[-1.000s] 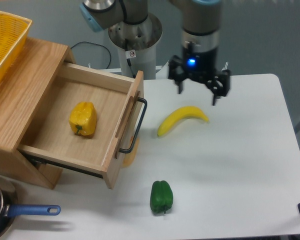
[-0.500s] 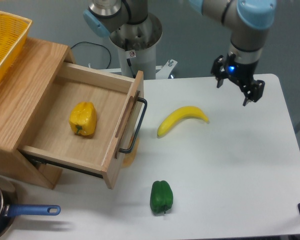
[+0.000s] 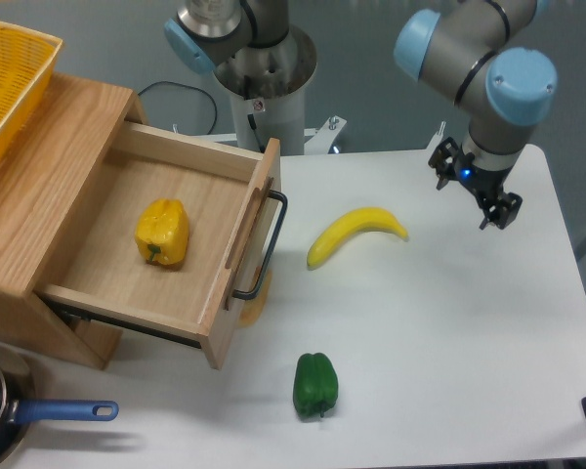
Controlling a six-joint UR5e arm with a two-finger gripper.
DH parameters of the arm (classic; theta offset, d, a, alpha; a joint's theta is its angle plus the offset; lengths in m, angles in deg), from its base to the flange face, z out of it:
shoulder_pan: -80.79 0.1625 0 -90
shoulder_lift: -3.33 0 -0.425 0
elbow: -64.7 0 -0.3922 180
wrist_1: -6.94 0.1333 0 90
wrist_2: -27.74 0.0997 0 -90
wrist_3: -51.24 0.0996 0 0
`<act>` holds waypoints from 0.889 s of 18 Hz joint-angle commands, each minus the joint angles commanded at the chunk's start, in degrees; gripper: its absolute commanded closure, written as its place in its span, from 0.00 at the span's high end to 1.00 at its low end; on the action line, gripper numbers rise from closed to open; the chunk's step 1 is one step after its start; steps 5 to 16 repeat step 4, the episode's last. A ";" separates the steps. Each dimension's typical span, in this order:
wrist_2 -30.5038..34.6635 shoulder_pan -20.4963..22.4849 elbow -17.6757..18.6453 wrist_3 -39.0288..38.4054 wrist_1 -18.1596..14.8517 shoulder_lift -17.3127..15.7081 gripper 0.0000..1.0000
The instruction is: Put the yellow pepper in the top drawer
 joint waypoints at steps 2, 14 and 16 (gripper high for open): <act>-0.09 -0.09 0.00 0.00 0.35 0.35 1.00; -0.09 -0.09 0.00 0.00 0.35 0.35 1.00; -0.09 -0.09 0.00 0.00 0.35 0.35 1.00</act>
